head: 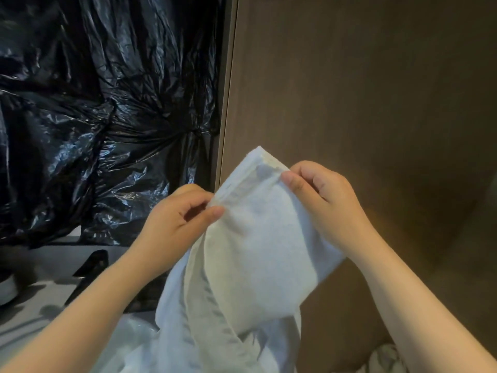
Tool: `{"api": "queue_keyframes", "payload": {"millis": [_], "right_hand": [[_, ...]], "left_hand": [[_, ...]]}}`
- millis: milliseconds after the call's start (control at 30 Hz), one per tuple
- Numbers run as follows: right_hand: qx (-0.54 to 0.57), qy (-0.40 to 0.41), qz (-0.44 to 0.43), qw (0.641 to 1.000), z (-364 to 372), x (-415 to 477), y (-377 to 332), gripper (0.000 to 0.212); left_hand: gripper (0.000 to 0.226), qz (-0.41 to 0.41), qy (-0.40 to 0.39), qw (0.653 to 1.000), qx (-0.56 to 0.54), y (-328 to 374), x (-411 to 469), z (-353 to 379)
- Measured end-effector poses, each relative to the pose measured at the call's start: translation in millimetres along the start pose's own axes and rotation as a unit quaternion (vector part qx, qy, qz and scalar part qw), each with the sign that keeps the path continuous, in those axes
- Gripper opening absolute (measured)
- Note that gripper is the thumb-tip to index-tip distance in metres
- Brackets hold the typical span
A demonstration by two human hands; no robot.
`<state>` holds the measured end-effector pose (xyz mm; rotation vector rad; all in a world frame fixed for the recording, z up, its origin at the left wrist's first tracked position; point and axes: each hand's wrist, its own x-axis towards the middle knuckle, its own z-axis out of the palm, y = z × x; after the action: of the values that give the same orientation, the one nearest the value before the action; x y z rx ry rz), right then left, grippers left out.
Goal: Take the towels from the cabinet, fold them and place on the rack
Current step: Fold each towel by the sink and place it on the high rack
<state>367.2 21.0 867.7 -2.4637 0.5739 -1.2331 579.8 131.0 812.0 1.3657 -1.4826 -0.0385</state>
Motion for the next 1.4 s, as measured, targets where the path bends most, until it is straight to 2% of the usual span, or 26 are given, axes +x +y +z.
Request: {"api": "queue_keyframes", "payload": {"millis": [100, 267, 433, 533, 633, 800, 967, 1067, 1200, 1300, 1333, 1400], "right_hand": [[0.037, 0.006, 0.049, 0.998, 6, -8, 4, 0.036], [0.107, -0.02, 0.182, 0.977, 17, -43, 22, 0.035], [0.113, -0.046, 0.319, 0.94, 39, -116, 73, 0.037], [0.103, -0.045, 0.379, 0.919, 52, -162, 103, 0.035], [0.058, -0.021, 0.373, 0.926, 52, -191, 127, 0.035], [0.048, 0.035, 0.395, 0.917, 44, -212, 156, 0.041], [0.024, 0.006, 0.466, 0.884, 48, -235, 182, 0.039], [0.02, 0.003, 0.491, 0.871, 52, -245, 194, 0.036], [0.02, 0.003, 0.497, 0.867, 54, -252, 201, 0.025], [0.015, 0.003, 0.491, 0.871, 58, -249, 196, 0.011], [0.014, 0.004, 0.488, 0.873, 59, -246, 193, 0.011], [-0.004, 0.017, 0.467, 0.884, 62, -241, 182, 0.03]], "left_hand": [[0.01, 0.002, -0.015, 1.0, 0.02, 5, 3, -10], [0.01, -0.047, -0.14, 0.988, 0.041, -5, 1, -2], [0.016, -0.121, -0.251, 0.959, 0.059, -44, -31, 71], [0.019, -0.158, -0.276, 0.945, 0.074, -65, -56, 119], [0.029, -0.161, -0.269, 0.947, 0.066, -71, -63, 155], [0.026, -0.147, -0.285, 0.942, 0.101, -69, -51, 202], [0.015, -0.154, -0.317, 0.93, 0.105, -80, -54, 235], [0.014, -0.16, -0.298, 0.936, 0.101, -84, -58, 248], [0.017, -0.158, -0.267, 0.944, 0.112, -86, -64, 249], [0.027, -0.197, -0.255, 0.939, 0.118, -89, -71, 237], [0.027, -0.209, -0.254, 0.938, 0.114, -90, -74, 231], [0.026, -0.215, -0.257, 0.935, 0.117, -91, -82, 215]]}}
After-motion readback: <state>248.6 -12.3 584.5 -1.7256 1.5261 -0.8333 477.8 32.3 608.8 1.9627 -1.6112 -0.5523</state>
